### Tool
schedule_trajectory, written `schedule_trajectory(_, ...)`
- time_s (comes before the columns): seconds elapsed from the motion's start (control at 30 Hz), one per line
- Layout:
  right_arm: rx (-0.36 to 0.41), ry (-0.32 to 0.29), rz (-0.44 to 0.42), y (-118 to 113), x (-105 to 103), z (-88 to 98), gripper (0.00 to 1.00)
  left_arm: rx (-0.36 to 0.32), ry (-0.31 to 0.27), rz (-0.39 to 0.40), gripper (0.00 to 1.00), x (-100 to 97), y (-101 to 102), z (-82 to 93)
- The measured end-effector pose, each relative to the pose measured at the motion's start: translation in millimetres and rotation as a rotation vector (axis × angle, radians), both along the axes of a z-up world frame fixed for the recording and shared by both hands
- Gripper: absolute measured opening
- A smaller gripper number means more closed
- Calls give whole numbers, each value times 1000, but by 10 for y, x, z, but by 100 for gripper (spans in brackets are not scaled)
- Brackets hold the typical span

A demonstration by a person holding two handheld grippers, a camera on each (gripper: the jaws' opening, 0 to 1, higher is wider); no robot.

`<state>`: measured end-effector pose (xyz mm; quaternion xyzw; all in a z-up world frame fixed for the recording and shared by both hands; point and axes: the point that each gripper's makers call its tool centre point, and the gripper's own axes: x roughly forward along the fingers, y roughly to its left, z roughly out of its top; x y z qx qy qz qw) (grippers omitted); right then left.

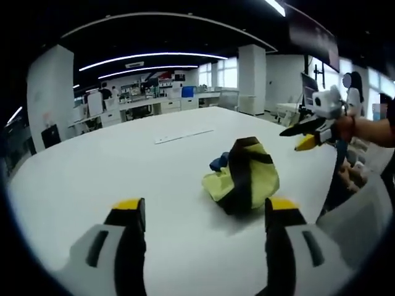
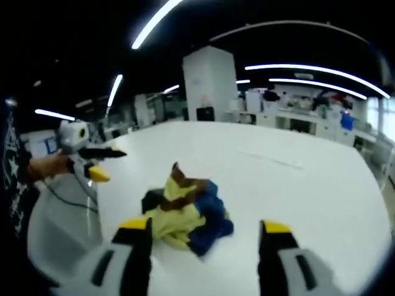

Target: Fold the garment on the visible template until the final outline fits inside the template.

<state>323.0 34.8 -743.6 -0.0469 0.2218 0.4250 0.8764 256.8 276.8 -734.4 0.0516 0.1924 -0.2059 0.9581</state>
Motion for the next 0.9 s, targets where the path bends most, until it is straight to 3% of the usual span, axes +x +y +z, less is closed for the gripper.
schedule_trajectory(0.13,3,-10,-8,49,84,-62,51,-9,-15,-43,61,40,-111,-27)
schedule_trajectory(0.27,-25,-18,24,116,117,-150,44,-18,2,-85,54,39,-262,-53)
schedule_trajectory(0.37,-37,-20,42,173,130,-183,39,-16,10,-98,53,58,-264,-89)
schedule_trajectory(0.53,-65,-31,72,280,186,-270,29,-42,38,-156,40,111,-464,-156)
schedule_trajectory(0.6,-77,-33,79,317,202,-300,27,-81,58,-181,38,118,-590,-165)
schedule_trajectory(0.77,-81,-34,82,365,267,-353,21,-65,69,-210,34,154,-735,-247)
schedule_trajectory(0.9,-93,-38,87,402,327,-400,18,-71,86,-224,30,182,-705,-349)
